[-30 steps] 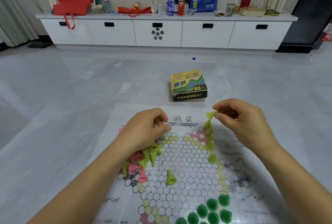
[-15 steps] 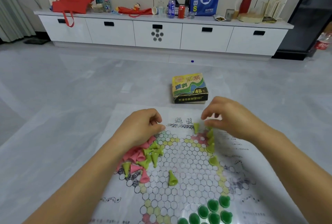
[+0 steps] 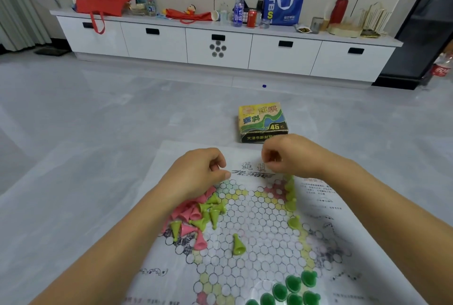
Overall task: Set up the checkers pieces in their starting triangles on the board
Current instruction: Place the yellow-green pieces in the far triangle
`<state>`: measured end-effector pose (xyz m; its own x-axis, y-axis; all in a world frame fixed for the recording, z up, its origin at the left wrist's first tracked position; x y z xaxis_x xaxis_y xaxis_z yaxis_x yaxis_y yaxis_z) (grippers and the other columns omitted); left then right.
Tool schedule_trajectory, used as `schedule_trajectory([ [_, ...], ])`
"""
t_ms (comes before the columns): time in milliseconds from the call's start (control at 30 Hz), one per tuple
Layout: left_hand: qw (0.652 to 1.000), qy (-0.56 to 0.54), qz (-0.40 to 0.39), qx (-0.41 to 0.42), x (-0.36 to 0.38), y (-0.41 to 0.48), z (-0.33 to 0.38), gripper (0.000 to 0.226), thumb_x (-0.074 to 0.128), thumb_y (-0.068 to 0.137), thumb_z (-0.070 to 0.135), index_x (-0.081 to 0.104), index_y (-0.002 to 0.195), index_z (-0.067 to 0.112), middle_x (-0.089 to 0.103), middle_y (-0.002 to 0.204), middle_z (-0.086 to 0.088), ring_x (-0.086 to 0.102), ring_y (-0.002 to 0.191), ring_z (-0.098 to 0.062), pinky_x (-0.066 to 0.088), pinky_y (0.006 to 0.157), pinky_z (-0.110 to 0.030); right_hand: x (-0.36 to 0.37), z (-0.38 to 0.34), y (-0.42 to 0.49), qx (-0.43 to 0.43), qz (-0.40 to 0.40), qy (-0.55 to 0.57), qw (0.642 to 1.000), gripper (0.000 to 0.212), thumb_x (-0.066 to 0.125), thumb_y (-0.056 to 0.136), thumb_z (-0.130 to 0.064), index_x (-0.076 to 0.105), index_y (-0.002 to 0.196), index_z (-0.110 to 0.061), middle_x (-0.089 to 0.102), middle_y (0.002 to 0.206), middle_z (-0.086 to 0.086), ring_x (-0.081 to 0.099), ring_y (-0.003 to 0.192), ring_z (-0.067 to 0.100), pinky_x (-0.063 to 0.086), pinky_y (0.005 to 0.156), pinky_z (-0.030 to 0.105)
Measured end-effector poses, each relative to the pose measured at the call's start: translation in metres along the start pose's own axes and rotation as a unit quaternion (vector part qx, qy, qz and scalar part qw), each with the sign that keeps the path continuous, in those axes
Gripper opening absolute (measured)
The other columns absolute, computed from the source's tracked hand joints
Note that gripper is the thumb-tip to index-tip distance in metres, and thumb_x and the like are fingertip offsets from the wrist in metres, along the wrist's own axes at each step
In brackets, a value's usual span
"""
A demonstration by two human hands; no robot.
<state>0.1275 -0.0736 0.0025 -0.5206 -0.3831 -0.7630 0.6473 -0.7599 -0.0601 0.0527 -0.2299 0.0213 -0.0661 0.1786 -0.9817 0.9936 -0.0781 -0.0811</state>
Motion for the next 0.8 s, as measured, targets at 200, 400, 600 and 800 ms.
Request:
schedule_trajectory([
  [200, 0.999, 0.023, -0.013, -0.018, 0.001, 0.000, -0.005, 0.019, 0.064, 0.082, 0.030, 0.058, 0.096, 0.019, 0.061, 0.077, 0.011, 0.064, 0.073, -0.017, 0.050, 0.074, -0.032, 0.002, 0.019, -0.020, 0.051, 0.056, 0.145, 0.986, 0.012, 0.063, 0.082, -0.012, 0.067, 0.091, -0.019, 0.064, 0.082, -0.009, 0.059, 0.076, 0.005, 0.043, 0.063, 0.005],
  [400, 0.999, 0.045, -0.018, -0.015, 0.002, -0.001, -0.003, 0.021, 0.066, 0.081, 0.030, 0.058, 0.097, 0.018, 0.056, 0.078, 0.014, 0.057, 0.076, -0.012, 0.048, 0.075, -0.030, 0.002, 0.020, -0.027, 0.053, 0.031, 0.115, 0.992, 0.007, 0.069, 0.079, -0.020, 0.070, 0.085, -0.023, 0.061, 0.077, -0.015, 0.054, 0.075, 0.010, 0.041, 0.067, 0.017],
  [600, 0.998, 0.063, -0.015, -0.004, 0.002, -0.001, -0.003, 0.022, 0.066, 0.080, 0.030, 0.059, 0.097, 0.018, 0.054, 0.082, 0.011, 0.054, 0.079, -0.012, 0.048, 0.079, -0.032, 0.002, 0.019, -0.028, 0.056, 0.018, 0.082, 0.995, 0.009, 0.070, 0.077, -0.030, 0.069, 0.085, -0.030, 0.062, 0.093, -0.008, 0.048, 0.092, 0.012, 0.031, 0.080, 0.022],
  [800, 0.997, 0.070, -0.020, -0.003, 0.002, 0.000, -0.001, 0.024, 0.066, 0.080, 0.032, 0.058, 0.099, 0.018, 0.053, 0.082, 0.011, 0.054, 0.080, -0.012, 0.049, 0.080, -0.032, -0.012, 0.029, -0.037, 0.100, 0.067, 0.196, 0.973, 0.010, 0.067, 0.079, -0.030, 0.069, 0.089, -0.027, 0.057, 0.082, -0.019, 0.052, 0.078, -0.002, 0.037, 0.061, 0.007],
])
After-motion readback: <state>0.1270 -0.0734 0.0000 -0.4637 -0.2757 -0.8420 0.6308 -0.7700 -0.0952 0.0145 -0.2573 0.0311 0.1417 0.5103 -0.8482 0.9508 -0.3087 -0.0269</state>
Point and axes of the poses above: each hand's wrist, its own y-axis towards the middle knuckle, its own x-axis out of the palm, z = x × y, the point moved 5 cm from there along y, towards the middle knuckle
